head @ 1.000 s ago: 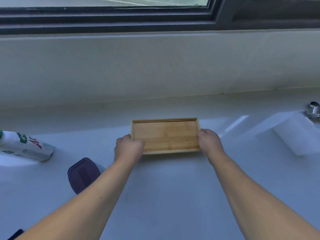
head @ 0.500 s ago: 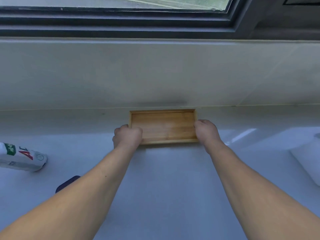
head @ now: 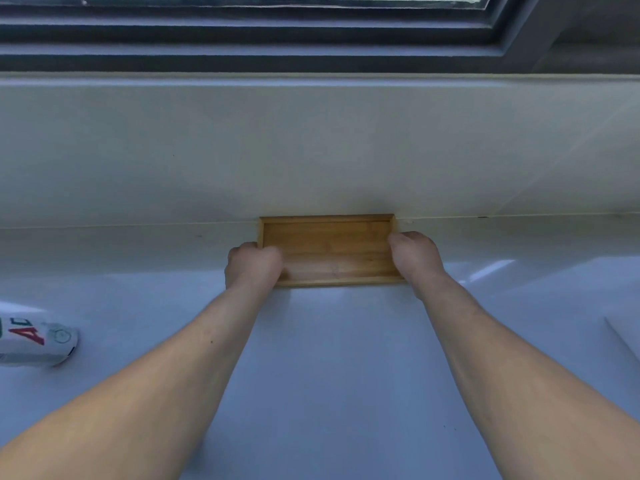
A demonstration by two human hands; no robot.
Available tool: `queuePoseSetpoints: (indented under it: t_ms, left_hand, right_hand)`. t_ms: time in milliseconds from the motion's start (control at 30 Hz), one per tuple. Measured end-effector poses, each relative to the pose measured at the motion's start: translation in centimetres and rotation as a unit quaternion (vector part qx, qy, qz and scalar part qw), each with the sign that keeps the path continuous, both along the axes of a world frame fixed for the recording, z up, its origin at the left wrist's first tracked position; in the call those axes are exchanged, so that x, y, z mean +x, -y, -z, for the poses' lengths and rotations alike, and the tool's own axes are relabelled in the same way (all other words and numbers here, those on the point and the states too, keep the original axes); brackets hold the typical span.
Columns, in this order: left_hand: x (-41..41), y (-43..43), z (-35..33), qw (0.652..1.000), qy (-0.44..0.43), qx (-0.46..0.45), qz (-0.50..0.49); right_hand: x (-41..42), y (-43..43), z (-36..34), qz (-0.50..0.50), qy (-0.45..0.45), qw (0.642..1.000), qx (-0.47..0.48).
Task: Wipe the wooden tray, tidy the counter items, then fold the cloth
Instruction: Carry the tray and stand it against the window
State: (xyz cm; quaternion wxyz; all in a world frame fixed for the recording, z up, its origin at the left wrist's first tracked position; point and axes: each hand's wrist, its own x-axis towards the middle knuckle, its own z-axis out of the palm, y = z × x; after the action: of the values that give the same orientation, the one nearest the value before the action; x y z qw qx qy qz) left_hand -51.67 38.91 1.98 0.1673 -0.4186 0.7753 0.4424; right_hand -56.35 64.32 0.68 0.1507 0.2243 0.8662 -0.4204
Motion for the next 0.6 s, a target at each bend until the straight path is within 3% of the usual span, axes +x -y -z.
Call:
queuePoseSetpoints:
  t_ms: [433,600]
  left_hand:
    - [0.1,-0.1,-0.9,0.999,0.002,-0.008,0.031]
    - [2.4,0.2,-2.4,0.993,-0.020,-0.073,0.090]
  right_hand:
    - [0.5,0.8,-0.3,0.027,0.025,0.999,-0.015]
    - [5.2,2.0,-1.5,0.018,-0.071,0.996,0.055]
